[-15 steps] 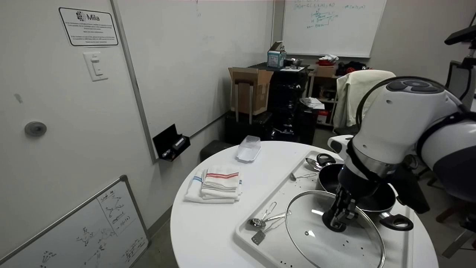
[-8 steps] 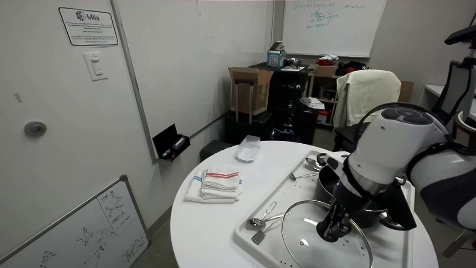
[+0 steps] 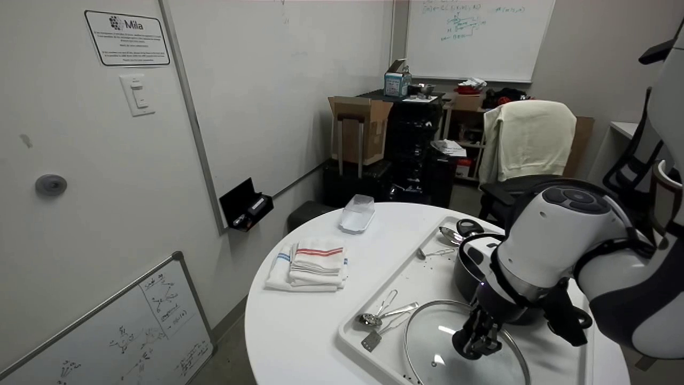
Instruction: Take the lid off of the pot
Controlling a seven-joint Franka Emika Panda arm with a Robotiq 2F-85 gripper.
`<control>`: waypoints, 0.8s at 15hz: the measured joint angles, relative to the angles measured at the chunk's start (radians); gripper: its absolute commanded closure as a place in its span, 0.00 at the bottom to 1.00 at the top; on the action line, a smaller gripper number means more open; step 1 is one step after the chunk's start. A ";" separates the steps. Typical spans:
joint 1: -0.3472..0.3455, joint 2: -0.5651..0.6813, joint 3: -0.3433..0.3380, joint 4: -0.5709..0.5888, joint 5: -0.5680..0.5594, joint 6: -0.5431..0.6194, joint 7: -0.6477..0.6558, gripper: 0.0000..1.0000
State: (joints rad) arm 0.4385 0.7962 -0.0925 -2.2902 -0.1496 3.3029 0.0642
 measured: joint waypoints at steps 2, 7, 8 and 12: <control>-0.001 0.019 0.000 0.006 0.012 0.011 -0.019 0.75; -0.004 0.030 0.000 0.008 0.026 0.025 -0.033 0.25; -0.005 0.030 0.001 0.008 0.027 0.025 -0.033 0.23; -0.022 0.024 0.004 0.007 0.032 0.027 -0.042 0.00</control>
State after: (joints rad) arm 0.4163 0.8201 -0.0884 -2.2828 -0.1178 3.3301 0.0218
